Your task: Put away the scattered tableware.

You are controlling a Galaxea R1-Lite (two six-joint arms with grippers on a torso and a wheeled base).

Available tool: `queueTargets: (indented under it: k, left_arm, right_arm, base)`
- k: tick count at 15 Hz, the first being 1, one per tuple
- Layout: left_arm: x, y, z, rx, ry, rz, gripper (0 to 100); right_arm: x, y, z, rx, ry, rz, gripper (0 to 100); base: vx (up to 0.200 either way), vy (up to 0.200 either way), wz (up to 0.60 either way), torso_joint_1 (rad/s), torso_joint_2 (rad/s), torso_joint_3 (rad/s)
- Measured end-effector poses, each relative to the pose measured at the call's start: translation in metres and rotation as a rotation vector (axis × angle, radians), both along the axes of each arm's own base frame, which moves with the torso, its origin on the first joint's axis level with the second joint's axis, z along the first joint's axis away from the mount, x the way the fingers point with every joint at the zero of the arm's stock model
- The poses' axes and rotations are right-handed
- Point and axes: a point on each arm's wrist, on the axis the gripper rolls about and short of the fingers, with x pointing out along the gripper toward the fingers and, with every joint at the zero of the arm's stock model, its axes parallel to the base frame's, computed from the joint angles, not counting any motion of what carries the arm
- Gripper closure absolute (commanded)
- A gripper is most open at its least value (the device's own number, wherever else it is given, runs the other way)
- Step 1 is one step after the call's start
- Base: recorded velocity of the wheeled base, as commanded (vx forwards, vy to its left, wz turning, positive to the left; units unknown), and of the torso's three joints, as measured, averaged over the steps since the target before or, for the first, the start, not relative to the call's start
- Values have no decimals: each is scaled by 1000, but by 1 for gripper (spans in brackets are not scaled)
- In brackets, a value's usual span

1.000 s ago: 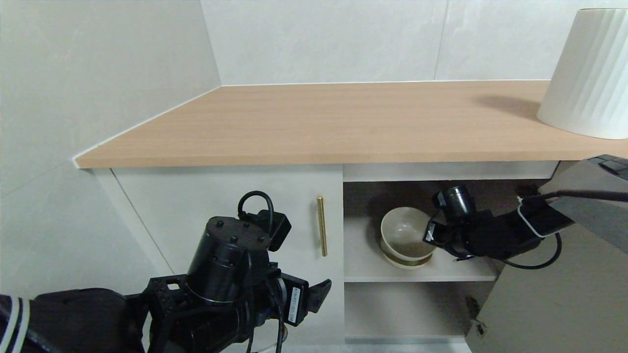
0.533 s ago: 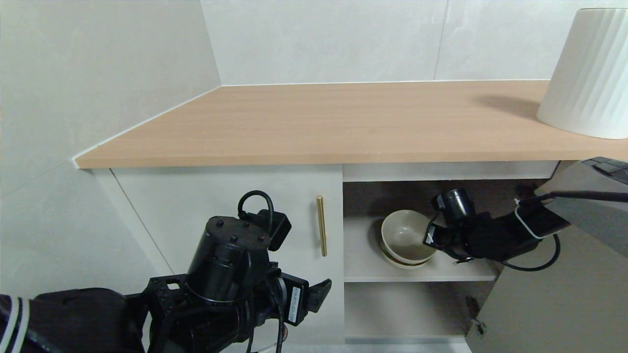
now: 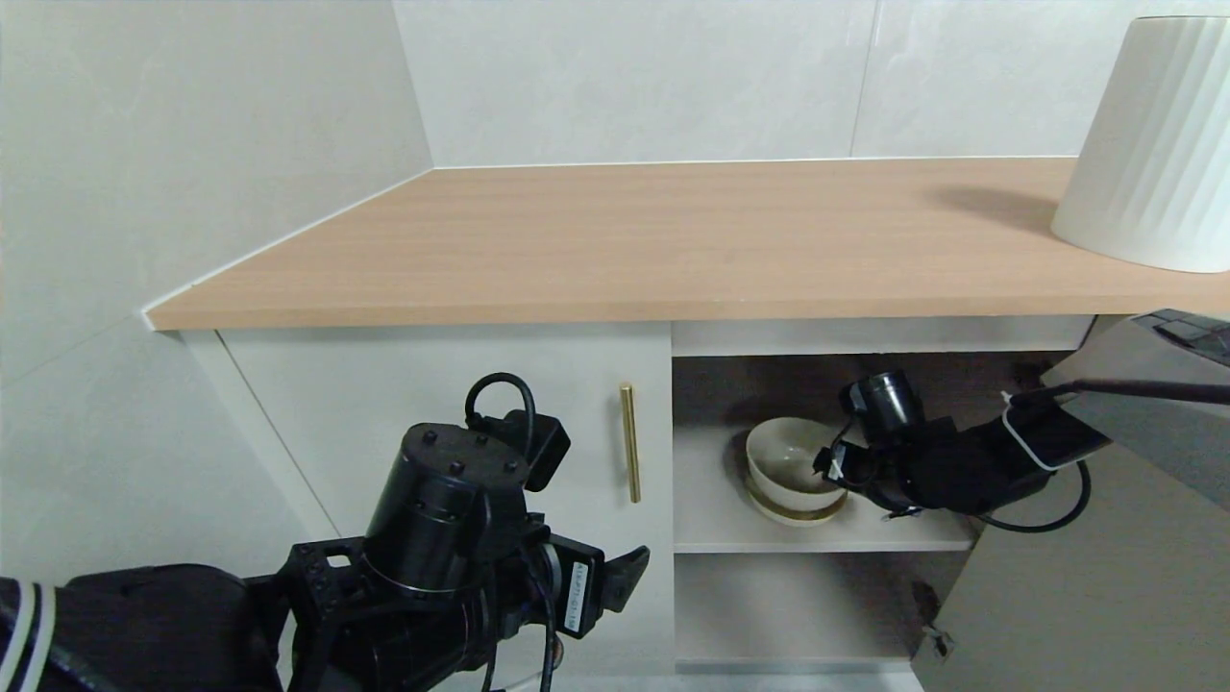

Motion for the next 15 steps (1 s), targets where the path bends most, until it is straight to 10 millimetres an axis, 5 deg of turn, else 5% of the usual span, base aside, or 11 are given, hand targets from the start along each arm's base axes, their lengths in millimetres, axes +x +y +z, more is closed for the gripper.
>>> queueTargets:
  k: [8, 12, 15]
  left_arm:
    - [3, 4, 1, -2, -4, 17, 0]
    - [2, 7, 3, -6, -5, 25, 0]
    - [-1, 10, 2, -2, -2, 25, 0]
  right_arm:
    - [-22, 11, 20, 4, -8, 59, 0]
    - [-66, 5, 68, 12, -37, 187, 0]
    - [-120, 0, 92, -43, -15, 324, 0]
  base:
    - [0, 0, 0, 0, 0, 0]
    - [0, 0, 0, 0, 0, 0]
    - [0, 0, 0, 0, 0, 0]
